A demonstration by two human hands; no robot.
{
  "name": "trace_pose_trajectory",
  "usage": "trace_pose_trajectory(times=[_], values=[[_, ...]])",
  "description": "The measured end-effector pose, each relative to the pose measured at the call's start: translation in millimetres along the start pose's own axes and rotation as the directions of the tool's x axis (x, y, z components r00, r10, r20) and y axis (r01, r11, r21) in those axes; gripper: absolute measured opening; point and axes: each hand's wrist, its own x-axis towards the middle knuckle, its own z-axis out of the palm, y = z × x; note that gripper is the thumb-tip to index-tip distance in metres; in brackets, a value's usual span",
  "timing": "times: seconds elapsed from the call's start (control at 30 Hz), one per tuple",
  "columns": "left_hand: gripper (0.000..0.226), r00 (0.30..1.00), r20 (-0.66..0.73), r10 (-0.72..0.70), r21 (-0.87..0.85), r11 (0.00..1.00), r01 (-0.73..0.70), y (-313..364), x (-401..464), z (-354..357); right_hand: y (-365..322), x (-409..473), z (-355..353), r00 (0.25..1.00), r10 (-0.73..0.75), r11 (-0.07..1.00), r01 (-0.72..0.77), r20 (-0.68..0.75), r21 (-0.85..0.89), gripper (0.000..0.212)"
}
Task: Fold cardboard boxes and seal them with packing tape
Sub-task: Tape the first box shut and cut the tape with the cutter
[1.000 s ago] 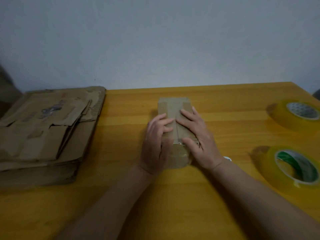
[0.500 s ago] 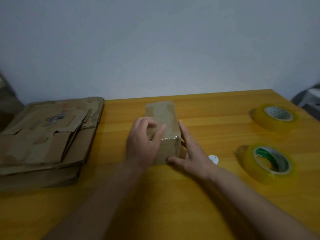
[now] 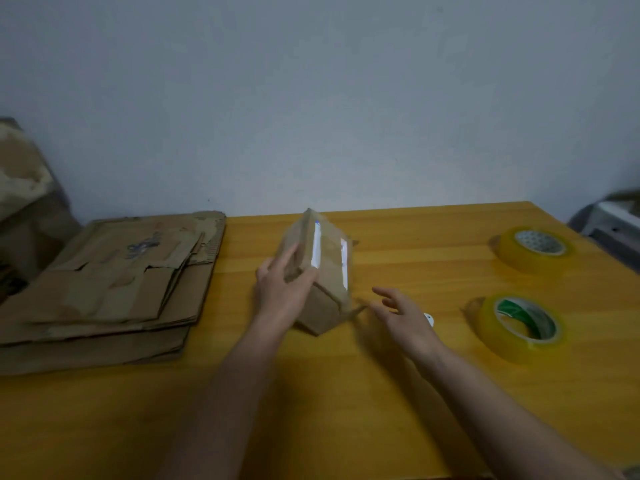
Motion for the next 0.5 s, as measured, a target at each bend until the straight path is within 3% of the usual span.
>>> trace_pose_trajectory(times=[0.03, 0.1, 0.2, 0.27, 0.3, 0.33, 0.4, 0.43, 0.5], values=[[0.051, 0.999, 0.033, -0.038, -0.24, 0.97, 0.045, -4, -1, -4, -4, -1, 0, 0.998, 0.055, 0.995, -0.055, 0.0, 0.081, 0.044], [0.048, 0.988, 0.117, -0.101, -0.513, 0.846, 0.148, -8, -11, -6, -13, -4, 1, 0.987, 0.152, 0.95, -0.161, 0.052, 0.266, 0.051], [0.039, 0.963, 0.2, -0.182, -0.732, 0.625, 0.27, -12, -25, -1, -28, -13, -1, 0.981, 0.127, 0.888, -0.179, 0.149, 0.424, 0.045], [0.035, 0.946, 0.243, -0.215, -0.772, 0.548, 0.323, -13, -30, 5, -37, -16, -2, 0.99, 0.056, 0.88, -0.109, 0.126, 0.463, 0.039], [0.037, 0.947, 0.22, -0.233, -0.738, 0.595, 0.318, -13, -32, 6, -39, -18, -1, 0.995, 0.029, 0.884, -0.071, 0.097, 0.461, 0.035], [0.04, 0.959, 0.15, -0.242, -0.635, 0.72, 0.281, -14, -33, 8, -40, -20, 0, 0.998, 0.007, 0.893, -0.033, 0.061, 0.448, 0.03], [0.055, 0.985, -0.059, -0.163, -0.239, 0.96, 0.145, -17, -33, 9, -39, -23, 0, 0.999, -0.038, 0.942, 0.043, -0.022, 0.334, 0.011], [0.059, 0.991, -0.118, -0.062, -0.091, 0.994, 0.051, -15, -32, 7, -39, -24, 0, 0.997, -0.064, 0.963, 0.075, -0.05, 0.258, 0.005], [0.05, 0.988, -0.088, 0.13, 0.01, 0.991, -0.13, -4, -28, 4, -39, -24, 1, 0.992, -0.116, 0.982, 0.123, -0.059, 0.145, 0.008]])
